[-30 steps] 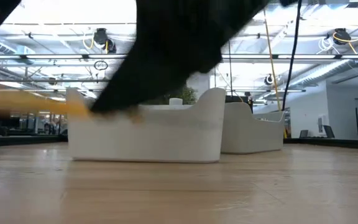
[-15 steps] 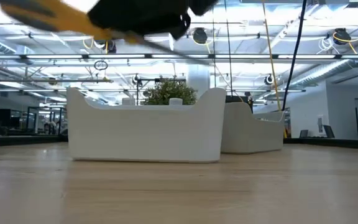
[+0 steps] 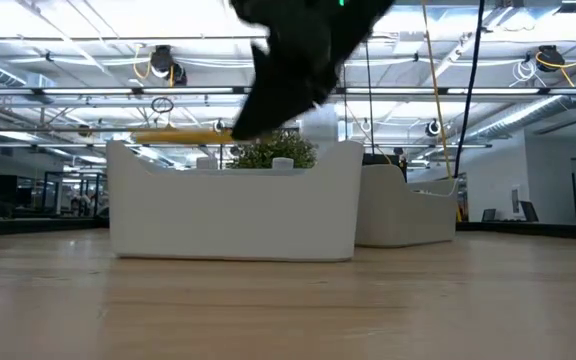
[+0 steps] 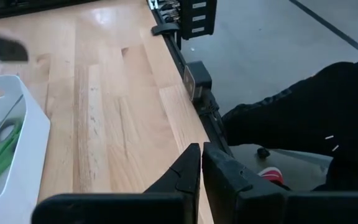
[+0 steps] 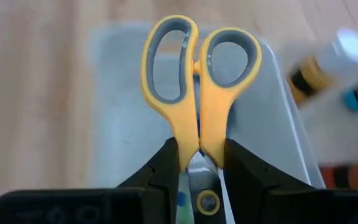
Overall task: Pick & Place Paint Supplies
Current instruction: Put the yellow scissors into the white bin, then return to Home Position
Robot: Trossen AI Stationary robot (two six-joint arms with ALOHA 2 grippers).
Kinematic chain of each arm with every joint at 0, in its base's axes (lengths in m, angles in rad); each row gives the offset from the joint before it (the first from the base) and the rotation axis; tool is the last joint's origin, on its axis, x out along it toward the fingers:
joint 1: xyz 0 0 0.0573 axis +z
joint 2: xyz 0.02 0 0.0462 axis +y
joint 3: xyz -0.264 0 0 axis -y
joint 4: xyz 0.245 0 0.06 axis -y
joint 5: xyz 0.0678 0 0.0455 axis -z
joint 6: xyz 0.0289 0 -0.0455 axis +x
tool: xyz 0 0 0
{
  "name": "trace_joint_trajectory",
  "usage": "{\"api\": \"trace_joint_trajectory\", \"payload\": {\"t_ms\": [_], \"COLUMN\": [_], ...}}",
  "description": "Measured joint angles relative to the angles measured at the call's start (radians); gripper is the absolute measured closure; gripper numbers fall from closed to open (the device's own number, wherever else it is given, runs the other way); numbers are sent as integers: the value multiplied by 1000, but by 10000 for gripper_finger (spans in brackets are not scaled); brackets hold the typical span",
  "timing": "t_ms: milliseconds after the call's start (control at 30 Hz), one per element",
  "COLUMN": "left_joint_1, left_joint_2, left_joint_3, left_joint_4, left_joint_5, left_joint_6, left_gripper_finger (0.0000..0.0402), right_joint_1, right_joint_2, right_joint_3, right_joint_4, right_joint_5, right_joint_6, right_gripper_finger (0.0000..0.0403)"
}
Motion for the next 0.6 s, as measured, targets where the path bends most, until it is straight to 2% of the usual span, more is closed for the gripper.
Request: {"api": "trace_joint_trajectory", "payload": {"t_ms": [200, 433, 600], "left_joint_1": [0, 0, 1], "left_joint_2": [0, 0, 0], "left_joint_3": [0, 0, 0], "left_joint_4": [-1, 0, 0], "left_joint_5": [0, 0, 3], "left_joint_6": [0, 0, 1], "left_gripper_finger": [371, 371, 371], "right_joint_1": [-34, -42, -40], "right_joint_2": [0, -1, -48], "right_joint_3": [-95, -158, -156], "right_joint_4": [58, 221, 273], "right_joint_5": [14, -42, -89], "right_joint_6": [85, 123, 115], "right_gripper_finger": [311, 145, 78]}}
